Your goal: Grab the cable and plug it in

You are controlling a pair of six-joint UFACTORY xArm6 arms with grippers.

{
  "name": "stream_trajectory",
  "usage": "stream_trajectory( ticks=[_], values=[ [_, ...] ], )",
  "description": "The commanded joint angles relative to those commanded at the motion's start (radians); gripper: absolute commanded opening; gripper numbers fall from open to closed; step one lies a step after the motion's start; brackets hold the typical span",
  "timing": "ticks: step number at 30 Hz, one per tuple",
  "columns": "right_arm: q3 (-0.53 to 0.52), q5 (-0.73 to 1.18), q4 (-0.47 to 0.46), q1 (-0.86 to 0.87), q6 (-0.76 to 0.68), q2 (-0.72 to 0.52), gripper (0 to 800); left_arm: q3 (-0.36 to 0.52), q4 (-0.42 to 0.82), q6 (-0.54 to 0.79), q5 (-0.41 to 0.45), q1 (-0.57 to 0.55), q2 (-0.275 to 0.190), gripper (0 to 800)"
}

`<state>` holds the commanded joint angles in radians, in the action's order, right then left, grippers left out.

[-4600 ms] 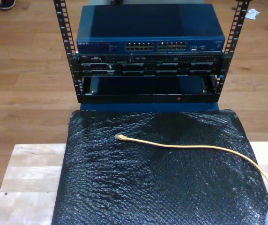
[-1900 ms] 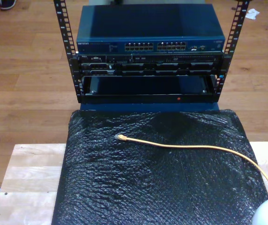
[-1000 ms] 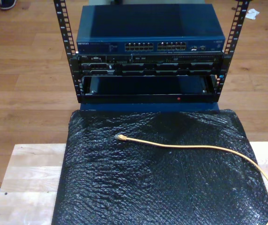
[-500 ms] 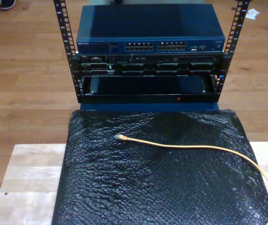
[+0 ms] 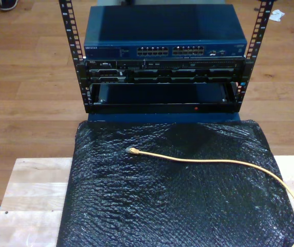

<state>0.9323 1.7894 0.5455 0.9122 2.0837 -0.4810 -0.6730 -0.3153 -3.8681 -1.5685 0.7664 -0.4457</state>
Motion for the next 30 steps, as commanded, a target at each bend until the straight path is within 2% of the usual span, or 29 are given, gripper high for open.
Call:
stream_trajectory(
  ticks=[7,16,21,30],
  values=[
    [0.011,-0.043,0.0,-0.12,-0.083,0.0,794,-0.098,-0.008,-0.144,0.008,-0.114,0.095,800],
    [0.087,-0.055,0.002,-0.132,-0.135,0.002,794,-0.161,-0.046,-0.167,-0.008,-0.146,0.095,800],
    [0.107,-0.052,0.006,-0.138,-0.15,0.002,794,-0.163,-0.046,-0.167,-0.023,-0.143,0.092,800],
    [0.112,-0.048,0.12,-0.158,-0.178,0.003,794,-0.152,-0.08,-0.18,-0.026,-0.14,0.092,800]
  ],
)
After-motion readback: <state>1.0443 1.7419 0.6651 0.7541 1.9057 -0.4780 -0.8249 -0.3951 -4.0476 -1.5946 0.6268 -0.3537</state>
